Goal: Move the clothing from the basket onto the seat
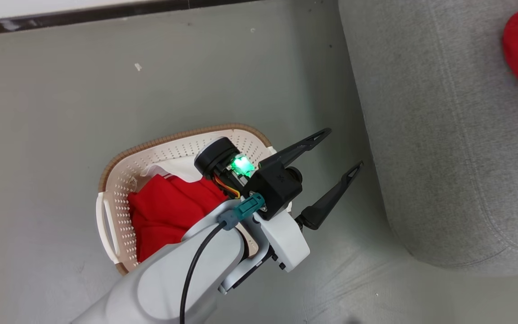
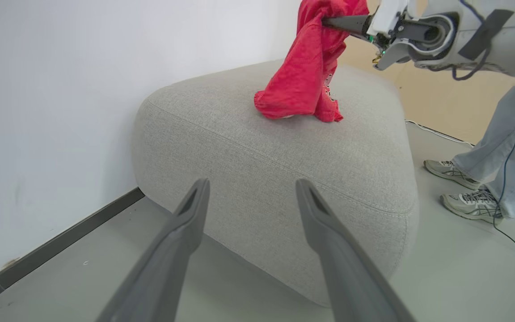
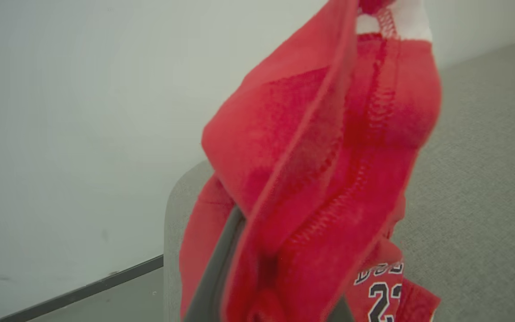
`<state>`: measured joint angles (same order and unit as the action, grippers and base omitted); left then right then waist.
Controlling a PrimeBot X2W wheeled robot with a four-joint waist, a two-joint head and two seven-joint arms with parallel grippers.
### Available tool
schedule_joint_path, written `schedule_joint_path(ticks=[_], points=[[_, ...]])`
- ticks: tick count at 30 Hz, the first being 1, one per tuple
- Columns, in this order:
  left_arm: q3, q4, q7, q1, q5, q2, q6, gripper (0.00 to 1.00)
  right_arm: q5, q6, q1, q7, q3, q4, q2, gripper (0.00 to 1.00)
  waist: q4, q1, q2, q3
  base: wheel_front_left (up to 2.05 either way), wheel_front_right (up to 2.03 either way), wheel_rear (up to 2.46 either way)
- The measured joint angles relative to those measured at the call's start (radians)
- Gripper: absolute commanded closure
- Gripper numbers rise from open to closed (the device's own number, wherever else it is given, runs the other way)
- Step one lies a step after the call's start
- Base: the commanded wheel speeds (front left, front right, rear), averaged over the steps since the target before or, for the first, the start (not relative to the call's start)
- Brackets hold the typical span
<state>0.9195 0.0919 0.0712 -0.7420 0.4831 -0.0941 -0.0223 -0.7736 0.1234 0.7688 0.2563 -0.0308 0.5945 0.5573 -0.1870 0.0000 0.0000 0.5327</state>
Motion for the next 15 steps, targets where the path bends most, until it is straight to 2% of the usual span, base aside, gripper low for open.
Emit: schedule_joint_path(ticks=[13, 14, 15], points=[[0.001, 0.009, -0.004, -0.049, -0.016, 0.005, 0.009, 0.00, -0.044, 0.000, 0.029, -0.063, -0.103, 0.107, 0.010, 1.00, 0.020, 0.0000, 0.0000, 0.076, 0.00, 0.00, 0.00], [0.001, 0.010, -0.004, -0.052, -0.019, 0.006, 0.009, 0.00, -0.051, 0.000, 0.031, -0.066, -0.104, 0.116, 0.011, 0.93, 0.020, 0.0000, 0.0000, 0.080, 0.00, 0.00, 0.00], [0.001, 0.012, -0.004, -0.055, -0.019, 0.007, 0.009, 0.00, -0.060, 0.000, 0.035, -0.075, -0.105, 0.124, 0.013, 0.81, 0.021, 0.0000, 0.0000, 0.084, 0.00, 0.00, 0.00]])
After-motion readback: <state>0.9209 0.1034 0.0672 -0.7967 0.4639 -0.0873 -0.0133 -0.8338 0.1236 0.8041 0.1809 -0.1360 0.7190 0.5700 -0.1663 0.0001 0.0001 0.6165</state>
